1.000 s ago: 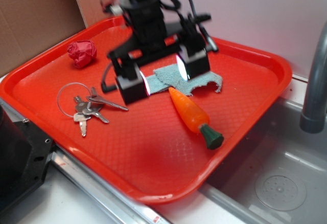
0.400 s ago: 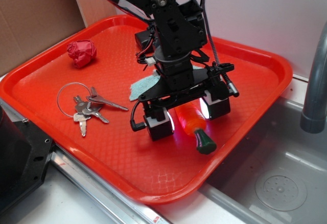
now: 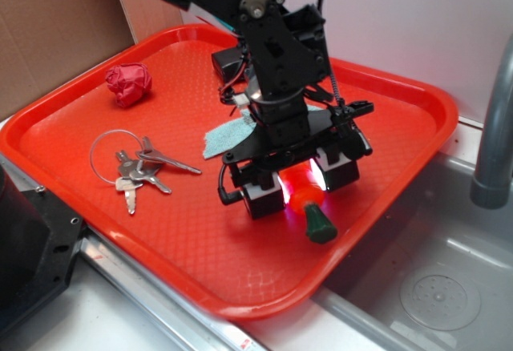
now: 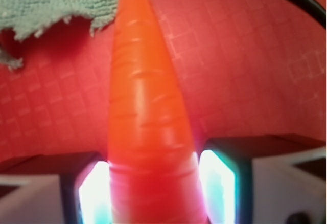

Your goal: Grab the carrot.

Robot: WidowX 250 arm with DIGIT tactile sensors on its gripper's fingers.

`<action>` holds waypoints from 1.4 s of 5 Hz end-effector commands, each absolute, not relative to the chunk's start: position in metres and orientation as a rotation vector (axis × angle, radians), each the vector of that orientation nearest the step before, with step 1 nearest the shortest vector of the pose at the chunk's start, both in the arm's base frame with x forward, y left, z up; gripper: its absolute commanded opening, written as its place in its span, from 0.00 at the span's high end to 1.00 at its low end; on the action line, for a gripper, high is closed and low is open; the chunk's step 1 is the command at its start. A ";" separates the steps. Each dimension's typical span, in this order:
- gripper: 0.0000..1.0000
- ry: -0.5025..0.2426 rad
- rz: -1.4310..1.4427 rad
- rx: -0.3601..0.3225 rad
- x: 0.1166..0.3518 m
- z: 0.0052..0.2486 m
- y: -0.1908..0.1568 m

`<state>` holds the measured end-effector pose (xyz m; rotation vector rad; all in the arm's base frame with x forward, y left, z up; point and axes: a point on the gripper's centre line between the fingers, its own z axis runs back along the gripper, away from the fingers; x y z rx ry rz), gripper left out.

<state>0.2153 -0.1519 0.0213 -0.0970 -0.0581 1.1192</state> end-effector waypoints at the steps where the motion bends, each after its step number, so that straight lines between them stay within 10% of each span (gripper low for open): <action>1: 1.00 -0.032 0.767 -0.175 0.219 0.103 -0.117; 4: 1.00 -0.052 0.471 -0.084 0.189 0.188 -0.040; 7: 1.00 -0.060 0.346 -0.090 0.192 0.188 -0.014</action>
